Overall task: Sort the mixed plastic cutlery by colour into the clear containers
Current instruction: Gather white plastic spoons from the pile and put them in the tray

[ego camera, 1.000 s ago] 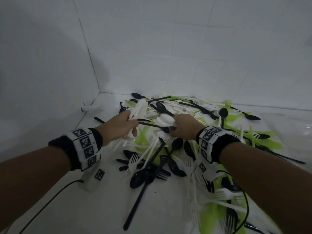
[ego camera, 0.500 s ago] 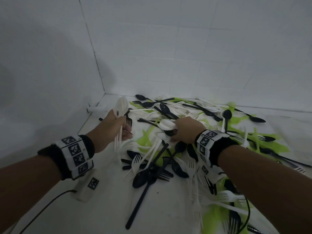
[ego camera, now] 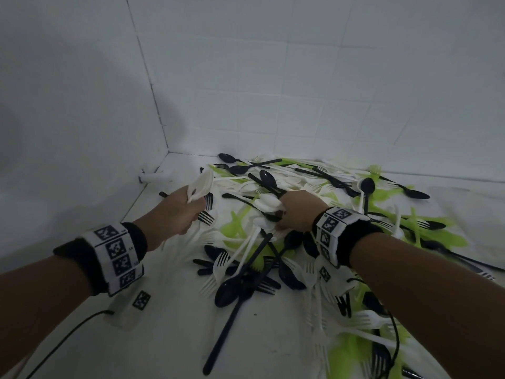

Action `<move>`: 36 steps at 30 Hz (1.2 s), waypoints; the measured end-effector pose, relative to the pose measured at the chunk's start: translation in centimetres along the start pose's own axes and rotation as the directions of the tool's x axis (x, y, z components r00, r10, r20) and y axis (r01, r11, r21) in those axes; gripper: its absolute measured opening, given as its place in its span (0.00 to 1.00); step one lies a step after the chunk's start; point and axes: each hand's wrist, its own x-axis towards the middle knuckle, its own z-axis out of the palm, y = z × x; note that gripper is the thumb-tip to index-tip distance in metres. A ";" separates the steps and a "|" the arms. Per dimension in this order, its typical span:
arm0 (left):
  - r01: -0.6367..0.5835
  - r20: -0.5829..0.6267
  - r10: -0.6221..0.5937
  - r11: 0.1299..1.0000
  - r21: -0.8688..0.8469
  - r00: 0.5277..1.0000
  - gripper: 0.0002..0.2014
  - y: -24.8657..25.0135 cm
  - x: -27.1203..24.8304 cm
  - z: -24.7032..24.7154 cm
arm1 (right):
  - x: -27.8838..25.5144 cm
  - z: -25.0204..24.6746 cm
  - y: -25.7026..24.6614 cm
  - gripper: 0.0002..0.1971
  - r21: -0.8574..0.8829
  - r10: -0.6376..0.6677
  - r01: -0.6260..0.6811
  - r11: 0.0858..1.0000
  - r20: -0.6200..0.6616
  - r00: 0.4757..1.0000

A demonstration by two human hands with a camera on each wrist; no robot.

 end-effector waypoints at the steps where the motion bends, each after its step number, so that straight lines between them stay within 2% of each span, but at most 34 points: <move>1: -0.014 0.001 0.014 0.999 0.037 1.000 0.10 -0.1 -0.1 0.0 | 0.0 0.0 0.0 0.16 0.009 -0.017 0.017 1.000 -0.002 1.000; 6: -0.050 -0.006 0.051 0.996 0.073 0.999 0.11 -0.3 -0.1 -0.1 | 0.0 -0.3 0.2 0.14 0.184 -0.038 0.054 0.981 -0.093 0.995; 8: -0.043 -0.018 0.045 0.997 0.070 0.999 0.10 -0.5 0.0 -0.2 | 0.0 -0.6 0.3 0.12 0.252 0.000 0.048 0.967 -0.189 0.982; 10: -0.032 -0.029 0.034 0.998 0.060 0.999 0.09 -0.8 0.0 -0.3 | 0.0 -0.8 0.6 0.14 0.279 0.051 0.017 0.960 -0.232 0.971; 15: -0.043 -0.019 0.045 0.996 0.075 0.999 0.08 -1.2 -0.2 -0.2 | 0.0 0.3 0.4 0.20 0.042 -0.044 0.045 0.998 -0.021 0.999; 19: -0.053 -0.025 0.056 0.993 0.102 0.998 0.09 -1.3 -0.3 -0.3 | -0.2 0.5 -0.1 0.20 0.027 -0.104 0.105 0.994 -0.016 0.994; 24: -0.083 -0.074 0.100 0.974 0.211 0.992 0.13 -1.6 0.1 -0.9 | -0.6 -0.6 -1.8 0.13 0.162 -0.274 0.276 0.947 -0.036 0.961; 26: -0.073 -0.137 0.129 0.934 0.350 0.982 0.16 -2.1 0.4 -1.4 | -0.7 -0.9 -2.7 0.07 0.297 -0.283 0.279 0.913 -0.030 0.959; 27: -0.074 -0.163 0.166 0.885 0.460 0.973 0.17 -2.6 0.6 -1.8 | -0.7 -0.9 -3.3 0.04 0.376 -0.272 0.266 0.888 -0.038 0.962; 29: -0.076 -0.158 0.228 0.765 0.640 0.961 0.14 -3.3 0.8 -2.5 | -0.3 -0.9 -4.3 0.05 0.483 -0.211 0.234 0.844 -0.104 0.972; 31: -0.117 -0.066 0.238 0.678 0.726 0.969 0.06 -3.8 0.7 -2.9 | 0.5 -0.7 -5.0 0.11 0.525 -0.120 0.195 0.828 -0.173 0.978; 33: -0.175 0.048 0.209 0.647 0.742 0.977 0.06 -4.1 0.6 -2.8 | 1.4 -0.4 -5.2 0.12 0.585 -0.017 0.124 0.801 -0.186 0.982; 36: -0.184 0.090 0.176 0.645 0.742 0.980 0.06 -4.1 0.2 -2.0 | 2.3 0.2 -4.7 0.11 0.596 0.093 0.026 0.802 -0.168 0.981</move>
